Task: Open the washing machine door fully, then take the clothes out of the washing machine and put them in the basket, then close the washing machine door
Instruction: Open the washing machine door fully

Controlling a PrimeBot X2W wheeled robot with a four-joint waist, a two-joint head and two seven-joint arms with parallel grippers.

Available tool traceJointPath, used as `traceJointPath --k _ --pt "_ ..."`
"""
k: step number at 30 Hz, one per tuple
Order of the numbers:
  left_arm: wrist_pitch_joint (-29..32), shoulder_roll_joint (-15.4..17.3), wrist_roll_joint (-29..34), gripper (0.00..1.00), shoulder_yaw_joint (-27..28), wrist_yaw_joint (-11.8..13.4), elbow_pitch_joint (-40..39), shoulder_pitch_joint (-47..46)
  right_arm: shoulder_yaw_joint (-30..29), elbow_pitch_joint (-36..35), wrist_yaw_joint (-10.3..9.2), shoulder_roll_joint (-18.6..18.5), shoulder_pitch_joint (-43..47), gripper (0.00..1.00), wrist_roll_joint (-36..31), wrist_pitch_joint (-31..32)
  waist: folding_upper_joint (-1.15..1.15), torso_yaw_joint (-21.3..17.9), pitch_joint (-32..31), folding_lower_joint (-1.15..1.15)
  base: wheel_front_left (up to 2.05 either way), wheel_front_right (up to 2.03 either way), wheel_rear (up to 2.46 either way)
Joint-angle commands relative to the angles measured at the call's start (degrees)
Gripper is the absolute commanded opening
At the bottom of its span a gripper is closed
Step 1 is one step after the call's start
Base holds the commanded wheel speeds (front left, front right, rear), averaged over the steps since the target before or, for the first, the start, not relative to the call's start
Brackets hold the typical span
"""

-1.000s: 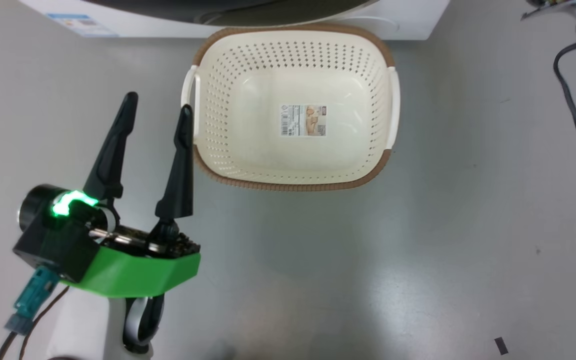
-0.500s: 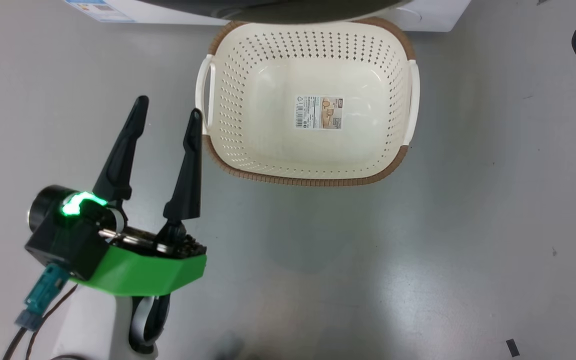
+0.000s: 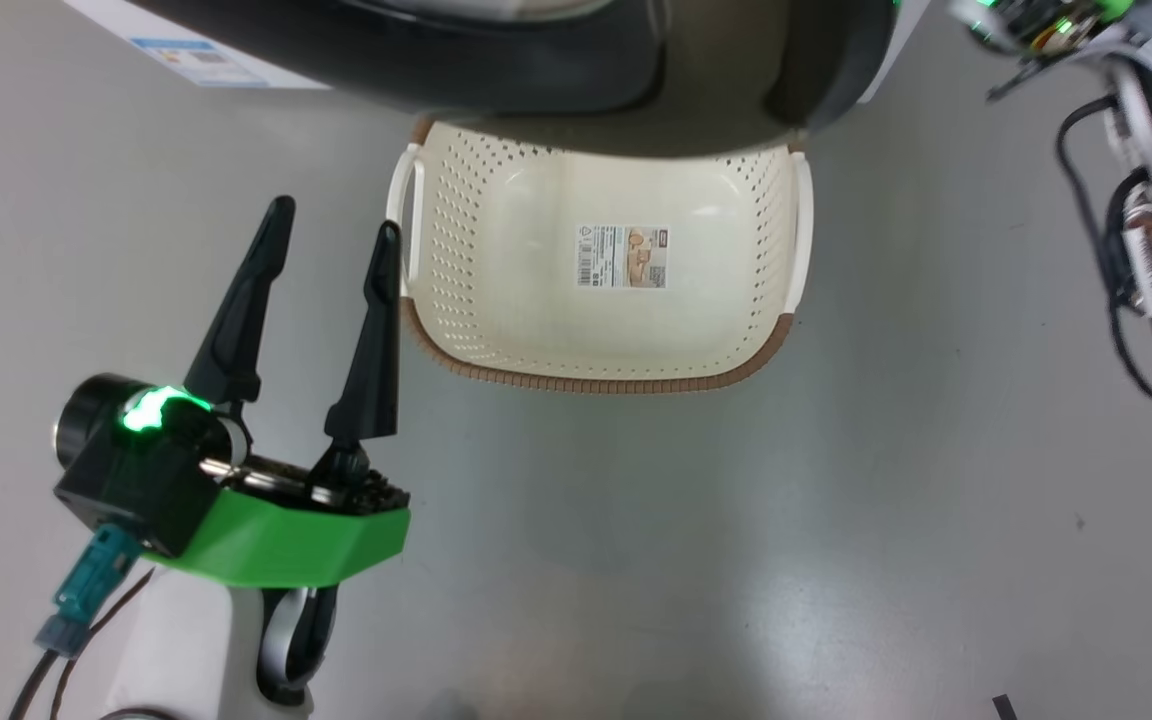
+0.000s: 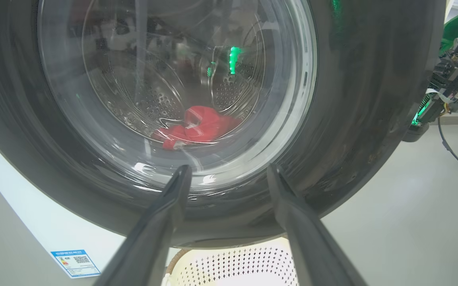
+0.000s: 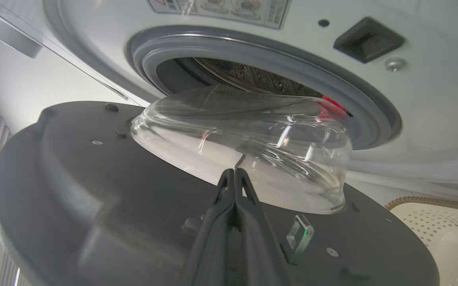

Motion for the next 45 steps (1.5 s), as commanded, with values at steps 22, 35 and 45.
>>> traceJointPath --k 22,35,45 --pt "-0.22 1.49 -0.48 1.0 4.34 -0.32 -0.7 0.61 -0.92 0.87 0.44 4.31 5.96 1.0 -9.01 -9.24 0.0 -3.11 -2.1 0.0 0.0 0.0 0.0" --pt "-0.22 1.49 -1.23 1.0 7.24 -0.32 0.95 0.72 12.57 -1.34 0.44 -2.95 13.14 1.0 -30.17 -42.82 0.0 -7.97 -3.51 0.0 0.0 0.0 0.0" --pt "-0.22 1.49 -1.07 1.0 8.42 -0.32 1.32 1.17 0.27 3.22 0.44 0.71 21.31 1.0 -54.58 -51.35 0.0 -10.21 -5.32 0.0 0.0 0.0 0.0"
